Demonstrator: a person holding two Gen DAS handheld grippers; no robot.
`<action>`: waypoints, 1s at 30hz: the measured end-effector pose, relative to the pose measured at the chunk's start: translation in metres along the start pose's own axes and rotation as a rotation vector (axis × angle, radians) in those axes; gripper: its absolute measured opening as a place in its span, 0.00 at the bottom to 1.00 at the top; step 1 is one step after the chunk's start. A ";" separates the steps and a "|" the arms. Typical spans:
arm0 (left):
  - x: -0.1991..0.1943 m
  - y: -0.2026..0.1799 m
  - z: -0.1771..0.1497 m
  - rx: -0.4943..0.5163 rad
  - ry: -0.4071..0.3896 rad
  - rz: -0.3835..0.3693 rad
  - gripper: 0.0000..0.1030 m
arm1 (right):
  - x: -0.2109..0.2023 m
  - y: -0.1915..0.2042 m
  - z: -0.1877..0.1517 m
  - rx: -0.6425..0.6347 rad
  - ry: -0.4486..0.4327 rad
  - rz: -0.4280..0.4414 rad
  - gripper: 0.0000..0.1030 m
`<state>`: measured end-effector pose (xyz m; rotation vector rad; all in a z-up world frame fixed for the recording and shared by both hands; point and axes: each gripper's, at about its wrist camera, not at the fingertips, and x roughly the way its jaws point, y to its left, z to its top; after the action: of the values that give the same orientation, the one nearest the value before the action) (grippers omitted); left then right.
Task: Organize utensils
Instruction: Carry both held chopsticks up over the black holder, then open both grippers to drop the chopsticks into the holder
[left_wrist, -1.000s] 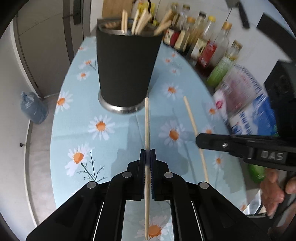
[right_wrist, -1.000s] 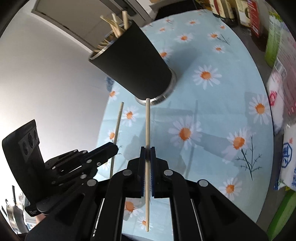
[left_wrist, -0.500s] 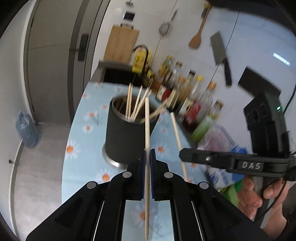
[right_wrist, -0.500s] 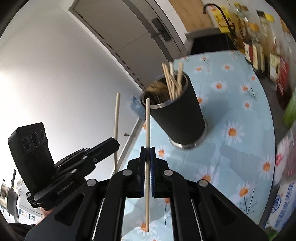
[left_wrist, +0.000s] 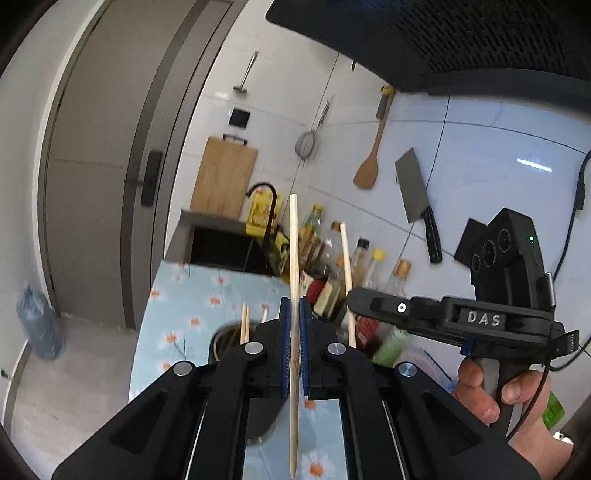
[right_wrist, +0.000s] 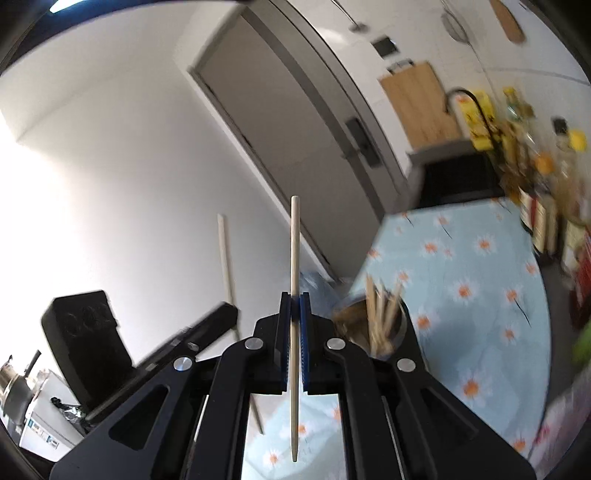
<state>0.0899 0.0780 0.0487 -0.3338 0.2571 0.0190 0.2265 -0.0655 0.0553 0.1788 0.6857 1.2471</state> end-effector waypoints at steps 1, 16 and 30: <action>0.002 0.001 0.004 -0.002 -0.015 -0.003 0.04 | -0.001 0.002 0.005 -0.018 -0.017 -0.005 0.05; 0.062 0.005 0.027 0.087 -0.125 0.028 0.04 | 0.046 -0.037 0.045 -0.018 -0.135 -0.108 0.05; 0.095 0.030 0.002 0.061 -0.100 0.044 0.05 | 0.078 -0.067 0.026 0.024 -0.074 -0.159 0.06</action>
<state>0.1801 0.1047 0.0170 -0.2657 0.1654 0.0711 0.3066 -0.0108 0.0140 0.1860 0.6384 1.0752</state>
